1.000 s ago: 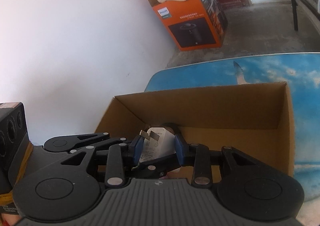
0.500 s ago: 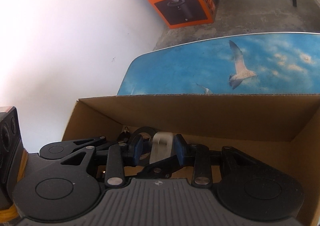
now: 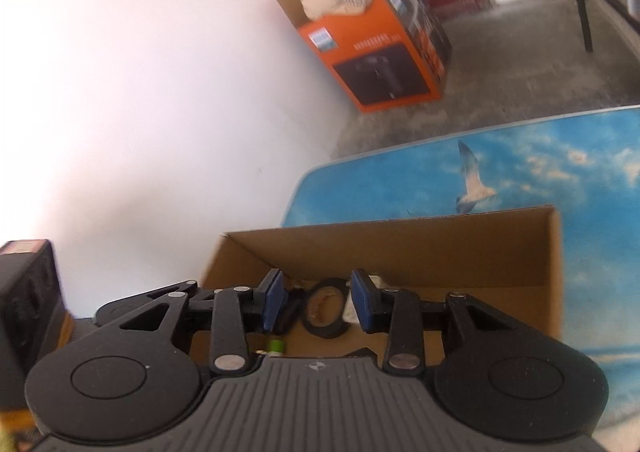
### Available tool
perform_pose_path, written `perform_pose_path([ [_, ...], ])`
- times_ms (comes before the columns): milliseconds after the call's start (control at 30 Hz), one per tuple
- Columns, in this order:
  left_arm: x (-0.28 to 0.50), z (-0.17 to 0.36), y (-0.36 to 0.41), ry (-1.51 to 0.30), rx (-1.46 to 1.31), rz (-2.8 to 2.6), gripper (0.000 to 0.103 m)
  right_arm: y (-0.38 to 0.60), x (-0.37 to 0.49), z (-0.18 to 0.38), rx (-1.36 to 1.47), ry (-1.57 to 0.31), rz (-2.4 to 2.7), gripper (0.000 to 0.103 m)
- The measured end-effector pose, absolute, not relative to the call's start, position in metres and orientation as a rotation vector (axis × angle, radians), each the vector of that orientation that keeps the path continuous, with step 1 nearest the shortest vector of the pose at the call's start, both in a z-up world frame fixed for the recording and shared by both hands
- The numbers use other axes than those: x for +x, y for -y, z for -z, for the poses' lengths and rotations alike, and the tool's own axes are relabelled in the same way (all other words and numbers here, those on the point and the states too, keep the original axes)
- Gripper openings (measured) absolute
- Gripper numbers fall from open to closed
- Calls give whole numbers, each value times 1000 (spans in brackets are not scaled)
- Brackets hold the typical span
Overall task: Organize rigid objects
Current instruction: 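Carry the white charger into the box and open the right tool, then move the open right tool down around the green dropper bottle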
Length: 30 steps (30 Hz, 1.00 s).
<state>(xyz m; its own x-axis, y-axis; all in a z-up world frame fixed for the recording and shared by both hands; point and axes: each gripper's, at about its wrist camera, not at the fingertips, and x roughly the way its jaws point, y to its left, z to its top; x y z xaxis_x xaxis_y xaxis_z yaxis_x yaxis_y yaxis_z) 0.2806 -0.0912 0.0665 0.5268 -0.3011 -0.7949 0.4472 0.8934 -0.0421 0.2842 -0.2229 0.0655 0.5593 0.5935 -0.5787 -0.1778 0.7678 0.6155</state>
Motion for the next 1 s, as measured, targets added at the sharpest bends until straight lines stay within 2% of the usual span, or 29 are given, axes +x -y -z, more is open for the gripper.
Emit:
perform_pose_path([
  [67,261,-81,87,-870,186,475,97,235,256,-82,556,-808,-500,45],
  [167,231,-101,81,-809,208,507,99,253,209,-101,587,-727,-522,47],
  [267,197,-117,69,-747,188,536,103,266,163,-114,614,-662,-545,52],
  [433,146,-123,46,-689,110,574,103,275,96,-116,616,-595,-556,55],
  [700,88,-74,26,-628,20,521,103,266,42,-76,669,-600,-499,55],
  [1000,66,-7,50,-617,143,475,103,217,46,-34,570,-680,-458,55],
])
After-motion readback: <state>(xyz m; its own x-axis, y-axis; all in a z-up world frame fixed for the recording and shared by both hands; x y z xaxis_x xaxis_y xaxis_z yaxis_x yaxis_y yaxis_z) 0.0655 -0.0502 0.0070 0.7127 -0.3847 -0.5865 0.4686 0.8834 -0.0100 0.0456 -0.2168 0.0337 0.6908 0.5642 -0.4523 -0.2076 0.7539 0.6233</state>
